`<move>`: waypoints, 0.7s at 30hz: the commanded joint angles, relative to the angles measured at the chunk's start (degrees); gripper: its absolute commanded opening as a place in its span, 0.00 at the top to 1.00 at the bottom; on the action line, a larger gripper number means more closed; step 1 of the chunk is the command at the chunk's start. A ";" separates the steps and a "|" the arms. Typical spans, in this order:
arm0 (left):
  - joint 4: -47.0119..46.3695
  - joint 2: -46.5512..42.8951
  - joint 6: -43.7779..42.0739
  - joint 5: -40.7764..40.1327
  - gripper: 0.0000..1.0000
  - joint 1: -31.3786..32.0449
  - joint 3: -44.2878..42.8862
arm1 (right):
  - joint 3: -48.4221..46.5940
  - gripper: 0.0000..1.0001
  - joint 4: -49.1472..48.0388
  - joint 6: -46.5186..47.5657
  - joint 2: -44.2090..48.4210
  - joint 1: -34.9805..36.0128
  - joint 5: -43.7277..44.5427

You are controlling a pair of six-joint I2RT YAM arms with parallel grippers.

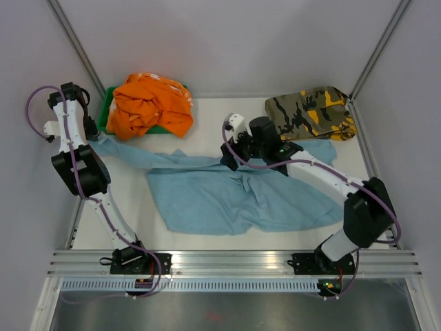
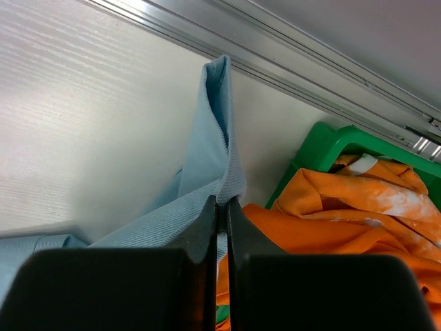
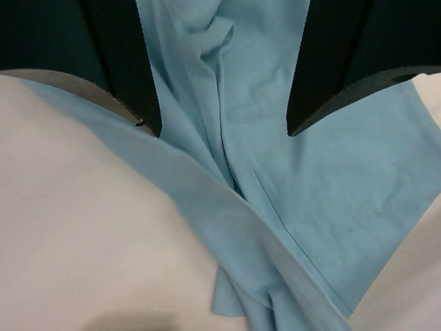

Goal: Fold and stack the trousers
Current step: Flatten the trousers out

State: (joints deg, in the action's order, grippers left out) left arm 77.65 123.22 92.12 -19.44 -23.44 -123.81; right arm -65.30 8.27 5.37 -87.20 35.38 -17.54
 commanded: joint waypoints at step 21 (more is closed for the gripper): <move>10.42 -0.17 -3.26 -5.52 0.98 -0.64 -0.91 | -26.46 0.26 6.14 23.54 -29.87 11.38 -5.67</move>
State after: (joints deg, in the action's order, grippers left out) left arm 77.73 123.24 90.37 -22.44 -23.44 -123.79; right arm -90.41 15.92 27.00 -115.46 46.41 -20.62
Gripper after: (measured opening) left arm 0.044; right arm 0.740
